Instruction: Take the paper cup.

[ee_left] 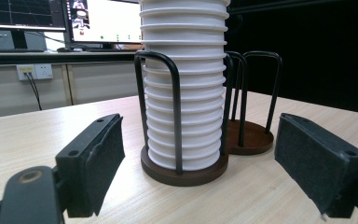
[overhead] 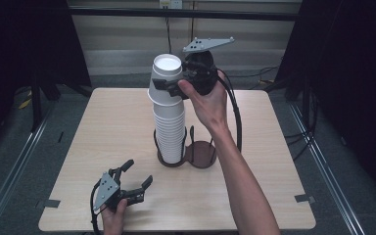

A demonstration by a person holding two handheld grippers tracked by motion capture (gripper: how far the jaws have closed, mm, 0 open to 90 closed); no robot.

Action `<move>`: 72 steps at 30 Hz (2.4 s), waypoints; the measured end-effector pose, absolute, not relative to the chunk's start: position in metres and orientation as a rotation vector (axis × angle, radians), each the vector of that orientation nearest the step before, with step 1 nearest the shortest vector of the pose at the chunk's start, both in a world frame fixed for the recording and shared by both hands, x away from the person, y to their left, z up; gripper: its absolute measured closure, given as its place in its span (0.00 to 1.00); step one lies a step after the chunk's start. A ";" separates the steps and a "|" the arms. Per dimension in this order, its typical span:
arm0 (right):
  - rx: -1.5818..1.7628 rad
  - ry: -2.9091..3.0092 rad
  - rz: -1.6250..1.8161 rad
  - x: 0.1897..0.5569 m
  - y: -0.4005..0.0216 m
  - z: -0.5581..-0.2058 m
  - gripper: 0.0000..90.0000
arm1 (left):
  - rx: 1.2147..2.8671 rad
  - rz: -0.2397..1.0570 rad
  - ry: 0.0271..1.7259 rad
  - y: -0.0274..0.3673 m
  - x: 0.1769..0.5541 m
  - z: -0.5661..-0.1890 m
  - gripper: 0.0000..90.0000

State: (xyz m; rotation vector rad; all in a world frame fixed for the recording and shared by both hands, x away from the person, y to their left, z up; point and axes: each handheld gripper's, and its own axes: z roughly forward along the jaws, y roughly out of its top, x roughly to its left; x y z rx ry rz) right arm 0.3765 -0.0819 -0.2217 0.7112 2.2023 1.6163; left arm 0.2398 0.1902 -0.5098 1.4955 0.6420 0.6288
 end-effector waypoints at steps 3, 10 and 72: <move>0.707 2.181 1.634 0.375 -0.084 -0.219 0.23 | 1.496 0.629 0.642 0.190 0.240 -0.510 0.17; 0.696 2.158 1.659 0.373 -0.087 -0.215 0.23 | 1.496 0.629 0.642 0.190 0.240 -0.510 0.17; 0.709 1.923 1.851 0.318 -0.174 -0.200 0.23 | 1.495 0.629 0.641 0.190 0.240 -0.510 0.17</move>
